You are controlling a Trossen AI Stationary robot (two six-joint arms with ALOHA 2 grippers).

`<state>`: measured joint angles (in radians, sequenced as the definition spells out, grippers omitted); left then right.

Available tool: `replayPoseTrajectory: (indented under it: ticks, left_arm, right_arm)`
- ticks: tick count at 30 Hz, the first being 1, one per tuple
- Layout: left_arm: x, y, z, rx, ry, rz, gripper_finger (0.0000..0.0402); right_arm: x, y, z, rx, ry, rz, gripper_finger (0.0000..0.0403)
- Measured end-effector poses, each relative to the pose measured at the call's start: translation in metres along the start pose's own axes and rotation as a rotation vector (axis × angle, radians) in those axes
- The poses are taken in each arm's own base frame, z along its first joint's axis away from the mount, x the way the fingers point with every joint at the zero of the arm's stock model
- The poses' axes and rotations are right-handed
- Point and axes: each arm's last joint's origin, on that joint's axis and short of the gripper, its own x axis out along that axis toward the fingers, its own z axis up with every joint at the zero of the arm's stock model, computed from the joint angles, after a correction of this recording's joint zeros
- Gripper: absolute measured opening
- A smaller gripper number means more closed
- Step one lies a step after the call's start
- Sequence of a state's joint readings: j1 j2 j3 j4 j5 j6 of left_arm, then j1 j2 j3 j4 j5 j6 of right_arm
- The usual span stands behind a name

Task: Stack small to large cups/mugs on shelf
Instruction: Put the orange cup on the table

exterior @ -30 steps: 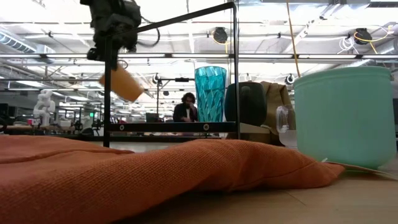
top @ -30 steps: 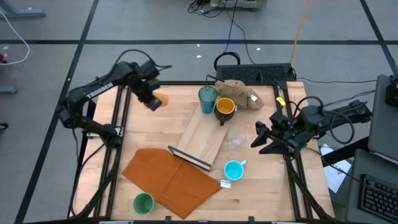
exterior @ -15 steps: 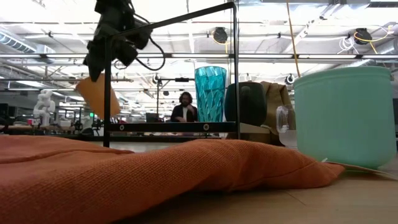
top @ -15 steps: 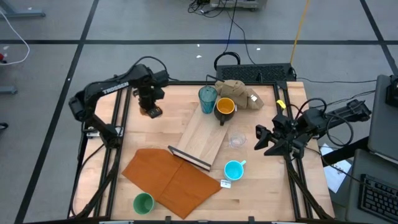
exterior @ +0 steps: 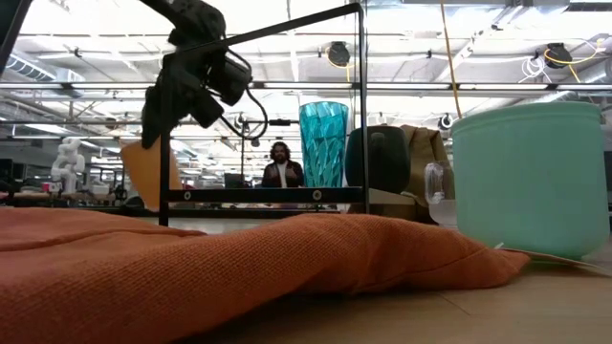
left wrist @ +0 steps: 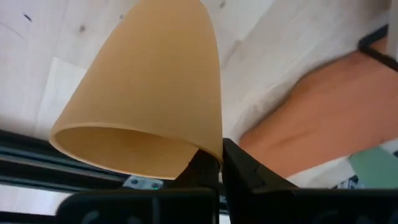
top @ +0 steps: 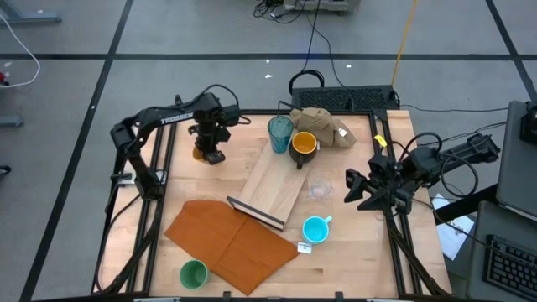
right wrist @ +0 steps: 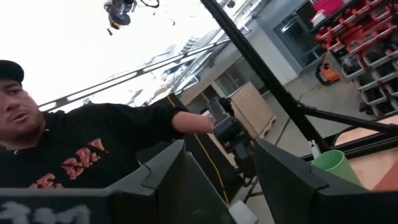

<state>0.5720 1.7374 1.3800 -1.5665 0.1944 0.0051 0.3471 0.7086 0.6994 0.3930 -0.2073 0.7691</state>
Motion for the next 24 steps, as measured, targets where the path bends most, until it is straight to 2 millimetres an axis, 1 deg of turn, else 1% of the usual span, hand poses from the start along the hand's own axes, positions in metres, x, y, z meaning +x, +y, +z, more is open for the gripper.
replayPoseTrajectory:
  ticks: [6,12,15,24]
  left_arm:
    - [0.005,0.009,0.007,-0.031,0.030,0.001,0.0003]
    - [0.003,0.018,0.006,-0.065,0.025,0.035,0.0003]
    - [0.002,0.023,0.006,-0.099,0.023,0.018,0.0003]
    - [0.002,0.024,0.006,-0.103,0.022,0.015,0.0003]
  right_arm:
    - [0.001,0.002,-0.002,-0.006,-0.003,-0.002,0.0180]
    - [0.001,0.005,-0.005,-0.018,-0.002,0.000,0.0180]
    - [0.002,0.007,-0.007,-0.020,-0.006,-0.004,0.0180]
    - [0.002,0.010,-0.010,-0.023,-0.003,0.000,0.0180]
